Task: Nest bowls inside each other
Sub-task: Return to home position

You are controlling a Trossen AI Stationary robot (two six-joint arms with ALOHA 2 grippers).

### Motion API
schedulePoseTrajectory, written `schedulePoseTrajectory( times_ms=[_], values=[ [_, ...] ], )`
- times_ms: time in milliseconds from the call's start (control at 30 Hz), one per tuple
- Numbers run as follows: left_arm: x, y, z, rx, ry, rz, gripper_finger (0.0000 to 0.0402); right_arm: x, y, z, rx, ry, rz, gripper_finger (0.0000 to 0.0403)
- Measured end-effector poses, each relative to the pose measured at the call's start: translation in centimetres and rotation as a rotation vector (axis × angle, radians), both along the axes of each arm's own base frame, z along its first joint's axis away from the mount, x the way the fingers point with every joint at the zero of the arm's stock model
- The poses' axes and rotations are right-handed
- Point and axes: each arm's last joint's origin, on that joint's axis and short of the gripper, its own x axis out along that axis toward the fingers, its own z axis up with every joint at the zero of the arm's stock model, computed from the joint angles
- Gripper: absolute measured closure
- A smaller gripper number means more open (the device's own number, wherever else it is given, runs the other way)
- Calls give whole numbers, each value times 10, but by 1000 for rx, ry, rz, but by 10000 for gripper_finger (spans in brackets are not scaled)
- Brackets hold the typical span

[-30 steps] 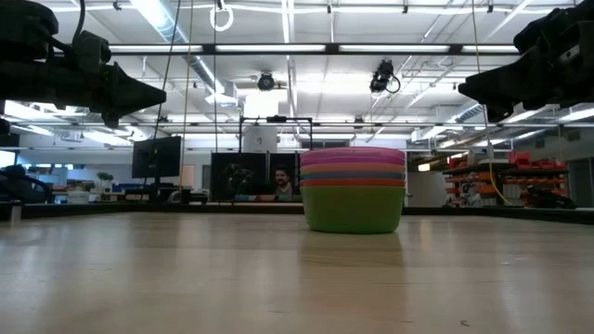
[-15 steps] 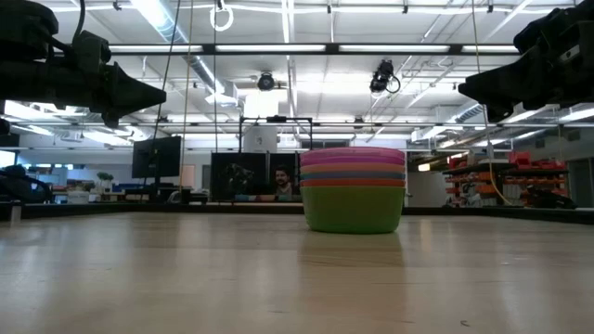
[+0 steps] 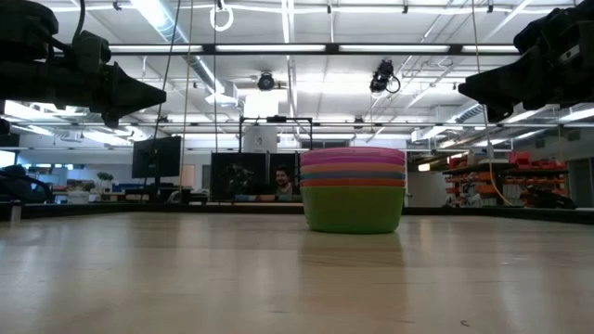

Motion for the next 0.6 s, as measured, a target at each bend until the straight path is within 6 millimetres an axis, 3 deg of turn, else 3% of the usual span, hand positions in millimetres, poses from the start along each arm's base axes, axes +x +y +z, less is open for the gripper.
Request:
schedulePoseTrajectory(
  times_ms=[600],
  values=[
    [0,0,0,0,1,0,340,0,0,0,0,0,0,298]
  ],
)
